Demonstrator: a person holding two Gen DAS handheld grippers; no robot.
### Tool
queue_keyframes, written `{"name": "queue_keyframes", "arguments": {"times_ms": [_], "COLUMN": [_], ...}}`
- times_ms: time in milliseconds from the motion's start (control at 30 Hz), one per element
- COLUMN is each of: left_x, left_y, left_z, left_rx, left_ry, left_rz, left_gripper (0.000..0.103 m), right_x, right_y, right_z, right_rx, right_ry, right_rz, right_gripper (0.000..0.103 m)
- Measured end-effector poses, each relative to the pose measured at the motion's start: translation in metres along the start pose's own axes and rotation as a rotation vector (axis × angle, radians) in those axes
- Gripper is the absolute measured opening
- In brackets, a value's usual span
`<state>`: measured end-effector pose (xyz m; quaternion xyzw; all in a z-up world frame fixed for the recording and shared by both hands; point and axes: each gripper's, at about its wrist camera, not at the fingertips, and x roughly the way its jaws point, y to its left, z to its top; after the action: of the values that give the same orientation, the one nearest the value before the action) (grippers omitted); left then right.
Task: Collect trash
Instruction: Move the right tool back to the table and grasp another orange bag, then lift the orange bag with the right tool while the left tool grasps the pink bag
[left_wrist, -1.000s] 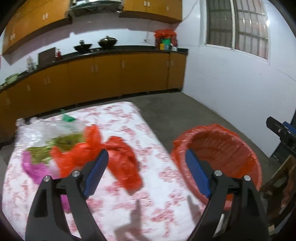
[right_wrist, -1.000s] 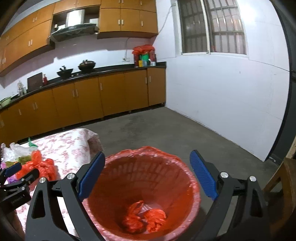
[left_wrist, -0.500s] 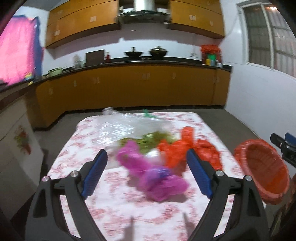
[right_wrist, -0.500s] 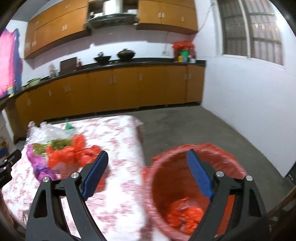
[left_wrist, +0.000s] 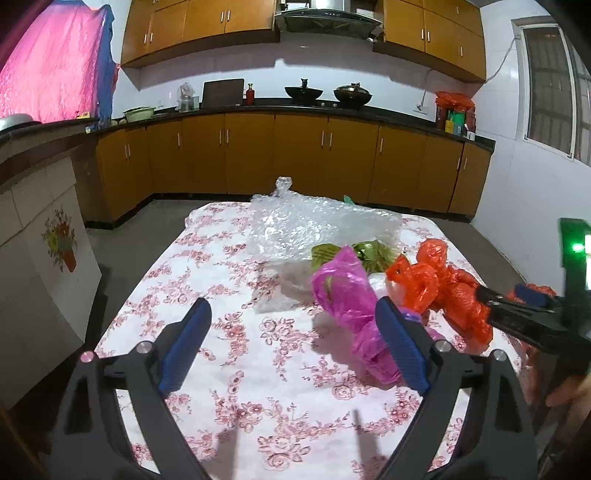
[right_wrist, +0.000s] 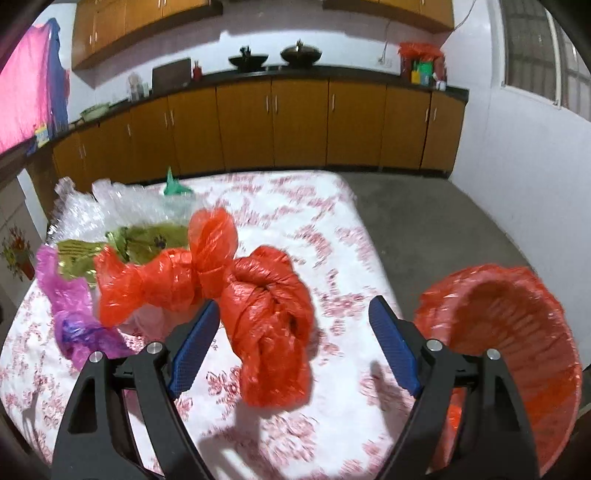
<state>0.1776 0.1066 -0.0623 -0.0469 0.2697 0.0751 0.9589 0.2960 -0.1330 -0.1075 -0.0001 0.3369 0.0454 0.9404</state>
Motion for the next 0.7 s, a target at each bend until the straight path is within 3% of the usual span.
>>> {"name": "queue_keyframes", "arguments": {"times_ms": [300, 367, 400, 433, 700], "left_x": [0.010, 0.014, 0.015, 0.015, 0.021], "left_y": [0.012, 0.012, 0.012, 0.011, -0.015], "left_z": [-0.001, 0.000, -0.001, -0.001, 0.000], "left_rx": [-0.029, -0.037, -0.040, -0.041, -0.023], "left_ry": [0.017, 0.026, 0.029, 0.032, 0.060], "left_rz": [-0.006, -0.017, -0.021, -0.025, -0.086], "left_gripper": [0.089, 0.089, 0.089, 0.089, 0.089], "right_x": [0.039, 0.041, 0.043, 0.045, 0.013], "right_y": [0.009, 0.011, 0.011, 0.011, 0.000], "right_z": [0.000, 0.000, 0.000, -0.001, -0.007], "right_rx": [-0.021, -0.025, -0.027, -0.027, -0.023], "right_ry": [0.131, 0.146, 0.154, 0.165, 0.098], "right_rz": [0.002, 0.014, 0.025, 0.043, 0.039], "right_gripper": [0.083, 0.076, 0.063, 0.060, 0.053]}}
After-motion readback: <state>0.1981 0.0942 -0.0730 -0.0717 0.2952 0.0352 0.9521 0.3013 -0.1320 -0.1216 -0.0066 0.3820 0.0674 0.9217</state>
